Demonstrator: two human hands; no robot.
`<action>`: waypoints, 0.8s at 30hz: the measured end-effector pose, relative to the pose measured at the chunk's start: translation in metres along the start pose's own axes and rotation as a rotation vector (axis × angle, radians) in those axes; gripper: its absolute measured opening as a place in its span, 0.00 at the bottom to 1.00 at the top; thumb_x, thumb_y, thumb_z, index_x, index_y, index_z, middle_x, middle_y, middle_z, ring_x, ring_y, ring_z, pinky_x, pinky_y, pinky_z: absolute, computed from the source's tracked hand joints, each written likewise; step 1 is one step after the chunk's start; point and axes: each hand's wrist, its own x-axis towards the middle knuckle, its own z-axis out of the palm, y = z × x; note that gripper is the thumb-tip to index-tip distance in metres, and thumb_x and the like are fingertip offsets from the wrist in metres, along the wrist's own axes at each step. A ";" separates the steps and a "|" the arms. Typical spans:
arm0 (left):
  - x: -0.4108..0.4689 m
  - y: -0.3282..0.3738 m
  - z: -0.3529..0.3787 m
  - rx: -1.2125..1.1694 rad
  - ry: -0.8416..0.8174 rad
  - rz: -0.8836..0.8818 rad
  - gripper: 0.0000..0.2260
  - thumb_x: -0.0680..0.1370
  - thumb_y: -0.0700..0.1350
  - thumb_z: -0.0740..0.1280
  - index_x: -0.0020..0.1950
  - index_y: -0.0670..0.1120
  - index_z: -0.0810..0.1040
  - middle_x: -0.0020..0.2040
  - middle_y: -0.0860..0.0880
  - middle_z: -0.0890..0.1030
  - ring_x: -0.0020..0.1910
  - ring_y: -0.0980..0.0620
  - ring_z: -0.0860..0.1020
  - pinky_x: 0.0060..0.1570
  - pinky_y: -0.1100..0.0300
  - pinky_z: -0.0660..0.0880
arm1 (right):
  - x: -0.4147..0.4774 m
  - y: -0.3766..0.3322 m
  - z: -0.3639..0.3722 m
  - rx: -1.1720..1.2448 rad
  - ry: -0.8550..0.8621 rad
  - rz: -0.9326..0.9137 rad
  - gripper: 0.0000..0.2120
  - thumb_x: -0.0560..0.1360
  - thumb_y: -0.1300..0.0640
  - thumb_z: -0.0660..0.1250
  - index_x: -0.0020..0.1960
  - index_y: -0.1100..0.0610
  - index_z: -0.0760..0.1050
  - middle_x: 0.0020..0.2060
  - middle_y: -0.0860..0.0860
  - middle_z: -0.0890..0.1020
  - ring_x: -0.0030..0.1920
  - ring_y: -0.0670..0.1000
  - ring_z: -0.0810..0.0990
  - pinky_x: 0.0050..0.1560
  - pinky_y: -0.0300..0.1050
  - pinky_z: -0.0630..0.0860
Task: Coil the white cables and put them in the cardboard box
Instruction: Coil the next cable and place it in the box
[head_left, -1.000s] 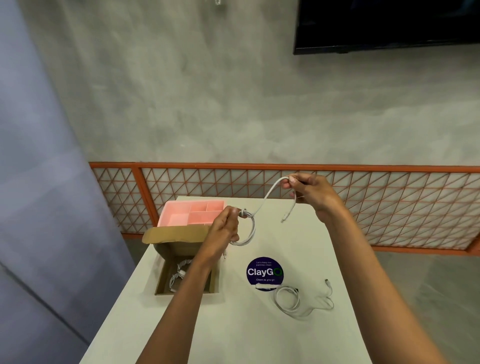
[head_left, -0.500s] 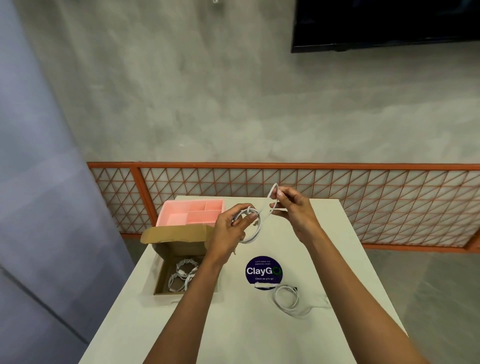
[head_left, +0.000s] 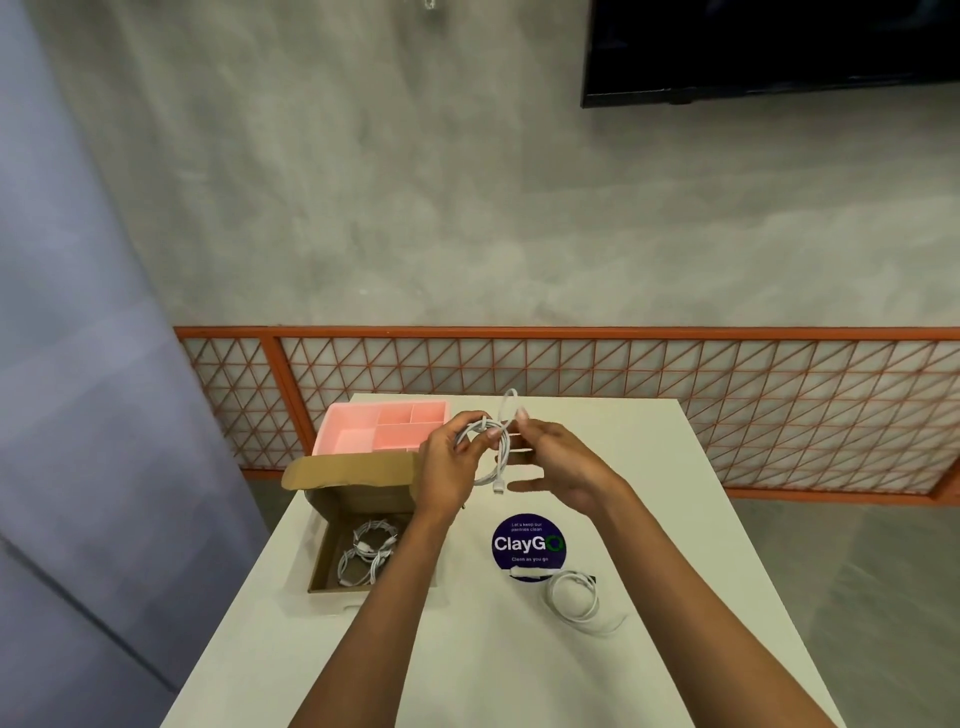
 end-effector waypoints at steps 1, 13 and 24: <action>0.001 -0.003 -0.001 0.033 0.014 -0.011 0.07 0.75 0.45 0.71 0.53 0.50 0.81 0.44 0.53 0.84 0.46 0.56 0.81 0.48 0.54 0.79 | 0.000 -0.001 0.000 -0.025 -0.039 0.019 0.21 0.78 0.44 0.61 0.62 0.58 0.75 0.51 0.50 0.82 0.53 0.50 0.80 0.52 0.51 0.78; 0.013 0.000 -0.003 0.051 0.092 -0.002 0.10 0.75 0.43 0.70 0.55 0.43 0.80 0.45 0.52 0.80 0.44 0.55 0.78 0.43 0.64 0.73 | -0.007 -0.025 0.014 -0.374 0.059 0.061 0.22 0.70 0.69 0.72 0.60 0.65 0.68 0.41 0.58 0.81 0.37 0.53 0.82 0.48 0.46 0.78; 0.024 -0.008 -0.017 0.013 0.136 -0.091 0.05 0.76 0.43 0.69 0.52 0.46 0.79 0.49 0.48 0.81 0.49 0.49 0.78 0.47 0.56 0.75 | -0.032 -0.060 0.003 -0.871 -0.228 -0.027 0.11 0.75 0.68 0.64 0.55 0.58 0.78 0.36 0.47 0.77 0.43 0.48 0.77 0.50 0.43 0.74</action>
